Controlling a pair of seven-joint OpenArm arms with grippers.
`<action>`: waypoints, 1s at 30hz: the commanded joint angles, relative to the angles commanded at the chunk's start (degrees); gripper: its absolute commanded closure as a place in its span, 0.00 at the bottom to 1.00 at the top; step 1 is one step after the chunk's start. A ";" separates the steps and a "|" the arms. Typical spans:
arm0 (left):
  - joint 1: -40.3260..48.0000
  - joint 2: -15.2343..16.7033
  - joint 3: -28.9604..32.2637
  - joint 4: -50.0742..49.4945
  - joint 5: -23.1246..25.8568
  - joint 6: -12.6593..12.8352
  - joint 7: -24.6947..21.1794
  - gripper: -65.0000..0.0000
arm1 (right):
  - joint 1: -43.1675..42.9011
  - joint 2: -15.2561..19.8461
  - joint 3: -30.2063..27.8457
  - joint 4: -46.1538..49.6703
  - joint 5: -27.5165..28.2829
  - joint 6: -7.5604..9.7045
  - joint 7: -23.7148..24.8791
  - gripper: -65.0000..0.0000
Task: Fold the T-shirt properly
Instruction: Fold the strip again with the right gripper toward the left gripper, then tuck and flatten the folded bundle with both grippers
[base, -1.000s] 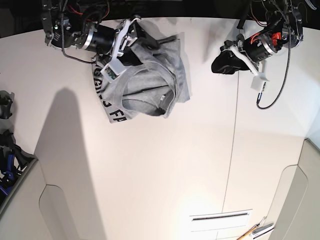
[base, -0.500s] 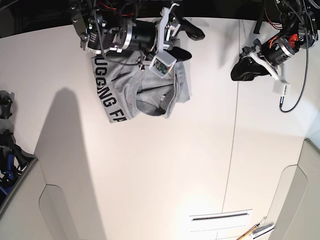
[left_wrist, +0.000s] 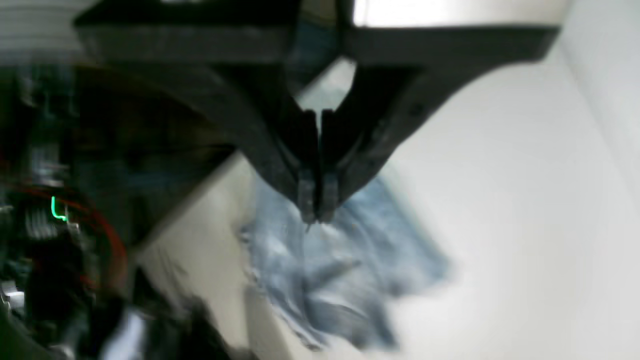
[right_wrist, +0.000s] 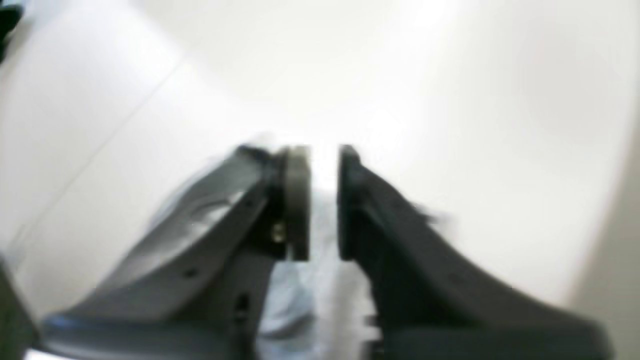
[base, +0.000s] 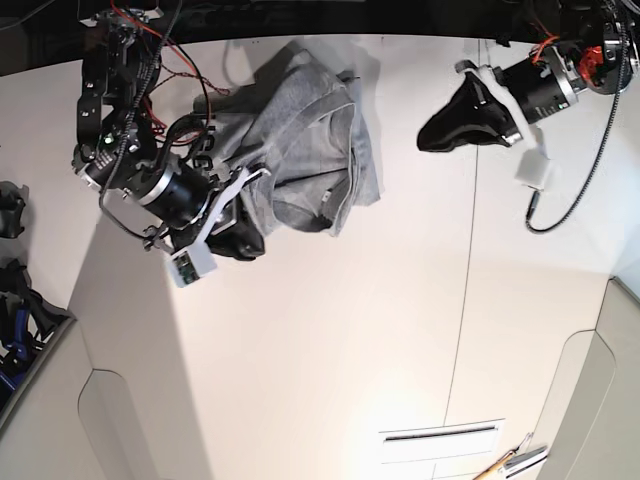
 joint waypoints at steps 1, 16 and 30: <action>0.35 0.00 2.56 0.09 1.22 0.00 -0.02 0.98 | 0.76 0.00 0.61 -0.83 0.15 0.00 0.00 1.00; 0.26 0.04 19.02 -7.28 21.22 0.00 -11.96 0.47 | 1.68 0.74 0.61 -8.33 2.38 0.28 2.93 0.83; -0.04 0.52 19.28 -10.16 23.89 0.00 -17.05 0.66 | 6.56 -3.08 -9.40 -21.24 4.63 3.39 3.02 1.00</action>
